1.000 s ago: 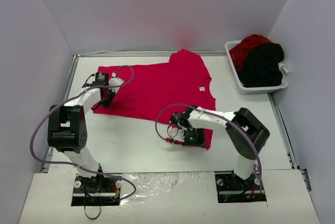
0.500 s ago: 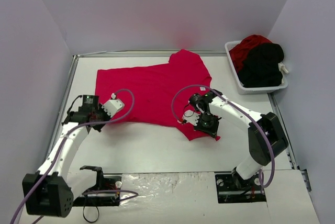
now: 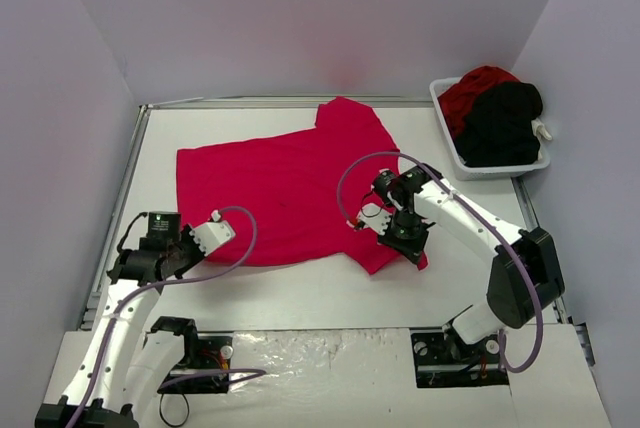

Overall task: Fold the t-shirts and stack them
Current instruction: Grap the side of the flattened tshirt closest away from the robot with both arms, then fold the flattened tshirt in 1/3 of the way

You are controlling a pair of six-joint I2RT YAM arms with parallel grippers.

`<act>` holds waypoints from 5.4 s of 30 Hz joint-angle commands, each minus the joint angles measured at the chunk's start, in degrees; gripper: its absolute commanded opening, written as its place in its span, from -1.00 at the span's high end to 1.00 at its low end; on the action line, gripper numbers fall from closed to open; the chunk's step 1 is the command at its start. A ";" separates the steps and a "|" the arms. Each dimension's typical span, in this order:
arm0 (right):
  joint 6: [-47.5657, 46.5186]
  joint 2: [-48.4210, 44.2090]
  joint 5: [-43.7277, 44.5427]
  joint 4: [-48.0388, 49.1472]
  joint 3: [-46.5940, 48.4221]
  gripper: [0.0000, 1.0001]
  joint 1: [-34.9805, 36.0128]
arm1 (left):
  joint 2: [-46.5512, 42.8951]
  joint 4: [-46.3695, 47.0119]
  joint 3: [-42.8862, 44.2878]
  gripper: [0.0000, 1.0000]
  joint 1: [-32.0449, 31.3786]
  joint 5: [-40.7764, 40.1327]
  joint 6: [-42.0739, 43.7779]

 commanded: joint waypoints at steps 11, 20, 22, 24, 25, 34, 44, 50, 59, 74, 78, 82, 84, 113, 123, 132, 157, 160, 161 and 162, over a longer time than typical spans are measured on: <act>-1.82 7.38 1.93 2.21 19.66 1.00 -9.02 | 3.90 4.75 -0.01 0.95 2.40 -0.10 -6.37; -3.31 22.67 2.27 2.22 38.11 1.00 -11.31 | 11.02 7.21 7.18 0.95 5.81 4.39 -11.21; -3.58 26.54 2.63 1.95 41.29 1.00 -11.31 | 13.30 7.74 8.60 0.95 6.27 4.39 -11.39; -3.84 30.31 3.07 1.16 46.29 1.00 -11.48 | 15.32 8.27 10.62 0.95 7.24 4.39 -11.31; -4.02 31.64 3.16 0.90 47.97 1.00 -11.49 | 16.11 8.27 11.23 0.95 7.67 4.74 -11.04; -4.63 46.49 4.83 -0.86 68.89 1.00 -12.10 | 25.43 8.36 16.51 0.95 11.19 5.97 -6.83; -4.63 55.72 6.58 4.14 74.27 1.00 -12.19 | 38.09 8.44 20.99 0.85 11.37 6.67 -4.89; -3.05 56.61 7.29 8.71 74.71 1.00 -12.71 | 43.28 9.50 23.02 0.60 11.37 6.85 -5.50; -1.38 56.87 7.29 12.76 75.59 1.00 -12.54 | 42.41 12.22 22.41 0.05 11.37 4.31 -8.31; 3.18 59.78 10.80 21.19 76.55 0.29 -11.48 | 34.93 12.57 17.83 -0.15 11.37 2.81 -9.46; 7.23 57.14 11.68 28.92 73.40 0.17 -11.49 | 34.32 11.96 18.01 -0.15 11.37 3.16 -10.42; 8.29 52.76 10.37 29.29 70.15 0.18 -11.40 | 32.48 11.52 17.83 -0.16 11.37 3.33 -11.39; 7.68 49.08 8.62 29.28 64.97 0.21 -11.40 | 31.60 11.43 17.31 -0.15 11.37 3.33 -11.92; 6.53 41.49 -10.99 21.11 44.83 0.33 -8.94 | 27.72 15.56 14.76 -0.17 11.46 4.65 -18.86; 6.53 41.93 -11.34 20.50 42.19 0.29 -8.67 | 28.51 16.53 13.97 -0.17 11.55 5.18 -19.13; 6.27 43.16 -11.26 20.41 41.40 0.29 -8.59 | 28.60 17.32 13.26 -0.17 11.46 5.53 -19.21; 5.57 42.46 -8.97 19.53 47.45 1.00 -7.97 | 28.25 17.67 12.56 -0.17 11.37 6.50 -20.18; 5.12 43.95 -8.53 19.62 50.62 1.00 -7.88 | 27.73 17.23 12.38 -0.17 11.37 5.97 -20.09; 4.95 44.39 -8.53 19.62 52.54 1.00 -7.88 | 27.55 17.06 12.38 -0.17 11.46 5.71 -20.09; 4.86 45.79 -8.71 19.53 53.60 1.00 -7.80 | 27.20 16.88 12.30 -0.17 11.46 5.62 -20.18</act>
